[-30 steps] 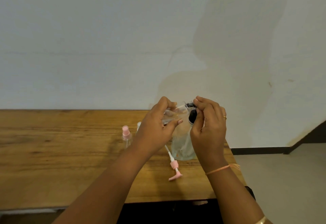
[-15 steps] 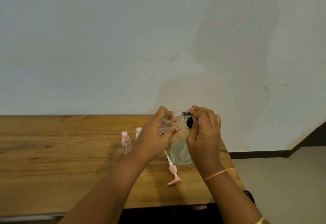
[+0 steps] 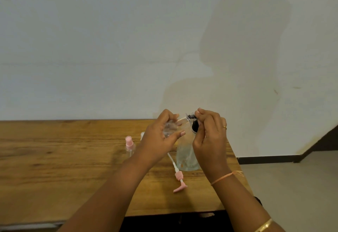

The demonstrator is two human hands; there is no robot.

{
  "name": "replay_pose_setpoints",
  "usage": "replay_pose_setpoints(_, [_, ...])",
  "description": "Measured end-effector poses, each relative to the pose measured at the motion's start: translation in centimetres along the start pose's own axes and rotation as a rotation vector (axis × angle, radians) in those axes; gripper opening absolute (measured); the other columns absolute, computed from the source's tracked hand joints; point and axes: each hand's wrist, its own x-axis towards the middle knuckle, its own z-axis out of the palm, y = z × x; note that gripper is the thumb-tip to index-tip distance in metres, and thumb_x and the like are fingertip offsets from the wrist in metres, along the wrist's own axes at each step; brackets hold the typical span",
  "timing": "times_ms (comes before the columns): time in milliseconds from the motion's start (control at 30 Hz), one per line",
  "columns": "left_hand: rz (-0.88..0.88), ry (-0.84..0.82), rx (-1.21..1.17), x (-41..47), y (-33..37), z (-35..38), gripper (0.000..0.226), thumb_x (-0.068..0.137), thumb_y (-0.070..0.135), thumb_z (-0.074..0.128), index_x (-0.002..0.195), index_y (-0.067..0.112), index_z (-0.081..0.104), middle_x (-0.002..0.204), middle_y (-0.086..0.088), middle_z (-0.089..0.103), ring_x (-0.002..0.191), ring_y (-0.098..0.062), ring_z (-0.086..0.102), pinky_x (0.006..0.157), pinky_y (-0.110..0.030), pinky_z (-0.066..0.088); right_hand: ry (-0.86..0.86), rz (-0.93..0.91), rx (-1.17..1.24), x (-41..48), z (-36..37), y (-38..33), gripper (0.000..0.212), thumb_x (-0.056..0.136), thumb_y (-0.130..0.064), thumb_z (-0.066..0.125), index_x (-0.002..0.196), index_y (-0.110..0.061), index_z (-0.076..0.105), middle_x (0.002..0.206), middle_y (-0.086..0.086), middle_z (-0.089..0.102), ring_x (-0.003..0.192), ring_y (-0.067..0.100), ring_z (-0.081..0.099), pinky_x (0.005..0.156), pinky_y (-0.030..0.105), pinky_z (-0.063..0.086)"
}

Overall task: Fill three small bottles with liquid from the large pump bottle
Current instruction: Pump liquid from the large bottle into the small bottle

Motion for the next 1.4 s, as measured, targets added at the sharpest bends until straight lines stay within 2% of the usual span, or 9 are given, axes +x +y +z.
replay_pose_setpoints(100, [0.006,-0.002,-0.002,-0.2,0.3,0.0,0.027,0.079,0.018,0.072,0.095,0.023,0.049,0.107,0.007,0.064,0.097,0.024,0.049,0.074,0.001,0.04,0.001,0.006,0.018,0.0,-0.3,-0.2,0.027,0.079,0.008,0.053,0.101,-0.002,0.064,0.102,0.01,0.062,0.098,0.014,0.049,0.077,0.029,0.047])
replay_pose_setpoints(200, [0.046,0.036,-0.027,-0.3,0.8,-0.2,0.03,0.077,0.019,0.073,0.092,0.032,0.05,0.105,0.012,0.065,0.1,0.014,0.055,0.077,-0.002,0.042,0.02,0.046,0.032,0.3,-0.9,-0.5,0.024,0.08,0.003,0.052,0.1,-0.003,0.064,0.102,0.009,0.063,0.097,0.016,0.052,0.079,0.017,0.042])
replay_pose_setpoints(367, [0.064,0.059,-0.061,0.0,0.7,-0.4,0.033,0.074,0.019,0.077,0.09,0.035,0.053,0.104,0.016,0.065,0.104,0.006,0.057,0.086,-0.015,0.047,0.02,0.036,0.002,0.4,-1.0,-0.6,0.022,0.082,0.0,0.051,0.1,-0.004,0.064,0.102,0.01,0.064,0.096,0.017,0.052,0.08,0.021,0.042])
replay_pose_setpoints(667, [-0.044,0.032,-0.129,0.4,-0.3,-0.3,0.032,0.068,0.011,0.08,0.083,0.02,0.054,0.103,0.001,0.069,0.105,0.005,0.058,0.09,-0.016,0.046,0.005,-0.024,0.02,0.0,0.0,-0.1,0.026,0.084,-0.003,0.043,0.102,-0.002,0.062,0.101,0.011,0.062,0.098,0.014,0.048,0.073,0.038,0.052])
replay_pose_setpoints(833, [0.001,0.034,-0.202,0.2,-0.1,-0.4,0.031,0.067,0.008,0.079,0.086,0.013,0.056,0.103,-0.003,0.069,0.104,0.001,0.061,0.088,-0.02,0.05,0.039,0.031,0.057,0.2,-0.6,-0.7,0.025,0.085,-0.004,0.045,0.101,-0.004,0.065,0.103,0.007,0.063,0.098,0.015,0.051,0.079,0.025,0.045])
replay_pose_setpoints(1000, [0.045,0.035,-0.158,0.3,0.2,-0.6,0.027,0.07,0.011,0.077,0.088,0.018,0.058,0.102,0.004,0.068,0.1,0.007,0.06,0.079,-0.007,0.045,0.007,0.027,0.03,0.7,-0.6,-0.3,0.024,0.081,0.001,0.051,0.1,-0.003,0.066,0.102,0.008,0.065,0.095,0.021,0.055,0.08,0.015,0.04])
replay_pose_setpoints(1167, [0.035,0.001,-0.037,0.2,-0.2,-0.4,0.028,0.077,0.022,0.074,0.087,0.035,0.052,0.108,0.019,0.065,0.11,0.01,0.053,0.086,-0.01,0.045,0.009,-0.015,0.021,0.3,0.0,0.0,0.026,0.082,0.001,0.046,0.1,-0.002,0.065,0.1,0.01,0.063,0.094,0.02,0.053,0.074,0.03,0.048])
replay_pose_setpoints(1267, [0.025,-0.007,-0.044,0.0,-0.3,-0.2,0.027,0.079,0.022,0.071,0.089,0.037,0.05,0.103,0.018,0.066,0.111,0.012,0.051,0.085,-0.006,0.042,-0.01,0.008,0.022,0.4,0.0,-0.2,0.026,0.081,0.002,0.047,0.1,-0.002,0.065,0.1,0.01,0.063,0.091,0.025,0.055,0.07,0.031,0.049])
replay_pose_setpoints(1400, [0.033,-0.003,-0.077,0.1,-0.1,-0.2,0.029,0.079,0.023,0.071,0.099,0.035,0.053,0.101,0.024,0.065,0.11,0.005,0.055,0.088,-0.017,0.047,0.018,0.043,0.042,0.6,-0.3,-0.6,0.024,0.082,0.0,0.047,0.098,-0.004,0.065,0.101,0.008,0.064,0.093,0.022,0.055,0.072,0.028,0.048])
